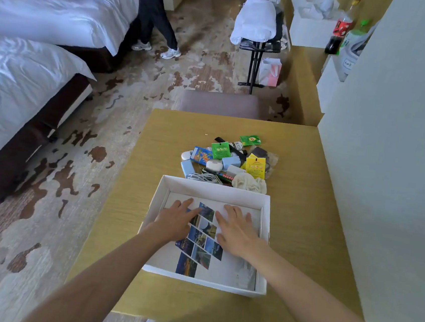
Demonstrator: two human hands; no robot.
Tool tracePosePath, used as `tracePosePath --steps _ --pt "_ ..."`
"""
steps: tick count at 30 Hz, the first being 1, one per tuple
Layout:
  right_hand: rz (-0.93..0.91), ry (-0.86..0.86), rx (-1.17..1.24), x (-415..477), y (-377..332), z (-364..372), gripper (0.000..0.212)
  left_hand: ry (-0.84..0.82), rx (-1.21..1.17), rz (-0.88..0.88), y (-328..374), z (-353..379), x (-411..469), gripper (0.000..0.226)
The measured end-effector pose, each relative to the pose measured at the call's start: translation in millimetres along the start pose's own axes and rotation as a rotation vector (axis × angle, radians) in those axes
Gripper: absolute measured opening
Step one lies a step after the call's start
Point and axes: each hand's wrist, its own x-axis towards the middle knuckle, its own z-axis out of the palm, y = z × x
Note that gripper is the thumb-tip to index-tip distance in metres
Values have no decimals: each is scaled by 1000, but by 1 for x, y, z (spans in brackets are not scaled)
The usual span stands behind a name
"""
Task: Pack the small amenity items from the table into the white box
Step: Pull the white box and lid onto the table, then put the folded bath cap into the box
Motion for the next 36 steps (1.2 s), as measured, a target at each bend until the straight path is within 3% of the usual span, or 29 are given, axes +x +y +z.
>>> tracePosePath --steps 5,8,10,13,16,19,23,29,33,36 --pt "-86 -139 16 9 13 -14 58 -95 -75 -54 4 -8 3 60" --pt "-144 -86 268 7 23 -36 39 -109 -250 -43 3 -22 5 43" --pt "-189 82 397 3 29 -52 32 -15 -453 -62 -4 -29 0 35" --pt "-210 257 587 -1 37 -77 27 263 -638 -84 -22 -41 -11 25" --pt "-183 347 685 12 46 -99 25 513 -691 -80 -47 -59 -6 22" --pt "-87 362 734 39 51 -111 25 639 -808 -113 -76 -72 15 22" --pt "99 331 792 83 59 -110 21 423 -1100 -225 -103 -78 60 25" --pt "434 50 462 118 107 -84 39 116 -942 -33 -89 -79 128 19" --pt "421 -156 303 121 113 -64 53 -83 -873 133 -59 -80 160 24" --pt "385 -146 287 128 115 -61 41 -99 -801 194 -43 -80 175 26"
